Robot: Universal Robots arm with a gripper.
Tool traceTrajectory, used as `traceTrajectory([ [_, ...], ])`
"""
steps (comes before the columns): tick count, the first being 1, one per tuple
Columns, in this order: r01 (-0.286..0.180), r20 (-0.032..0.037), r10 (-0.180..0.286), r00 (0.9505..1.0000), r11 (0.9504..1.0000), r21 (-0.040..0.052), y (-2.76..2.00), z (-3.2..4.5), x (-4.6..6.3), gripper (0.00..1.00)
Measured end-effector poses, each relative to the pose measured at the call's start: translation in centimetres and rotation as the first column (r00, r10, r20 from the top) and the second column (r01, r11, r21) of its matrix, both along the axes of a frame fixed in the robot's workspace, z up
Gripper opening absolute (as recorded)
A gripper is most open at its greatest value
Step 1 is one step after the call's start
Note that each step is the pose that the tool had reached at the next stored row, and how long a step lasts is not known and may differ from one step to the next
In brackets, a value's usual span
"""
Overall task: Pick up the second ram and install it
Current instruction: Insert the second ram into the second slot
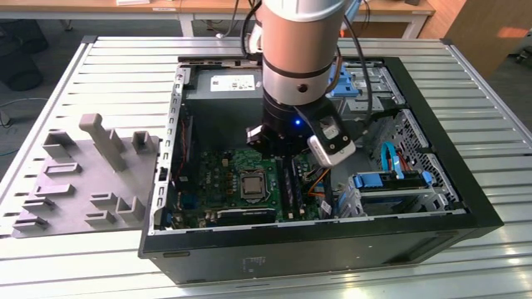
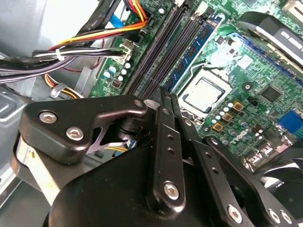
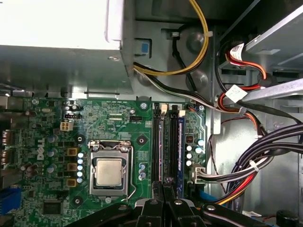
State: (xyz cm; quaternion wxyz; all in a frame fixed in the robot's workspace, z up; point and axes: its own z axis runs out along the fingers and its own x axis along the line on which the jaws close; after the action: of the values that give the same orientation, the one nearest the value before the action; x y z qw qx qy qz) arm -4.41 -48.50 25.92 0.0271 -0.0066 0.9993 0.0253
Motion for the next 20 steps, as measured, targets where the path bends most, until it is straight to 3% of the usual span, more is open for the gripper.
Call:
traceTrajectory([
  [20, 0.007, -0.0001, -0.007, 1.0, 1.0, 0.0032, 0.07, -1.81, 0.3, 0.12],
])
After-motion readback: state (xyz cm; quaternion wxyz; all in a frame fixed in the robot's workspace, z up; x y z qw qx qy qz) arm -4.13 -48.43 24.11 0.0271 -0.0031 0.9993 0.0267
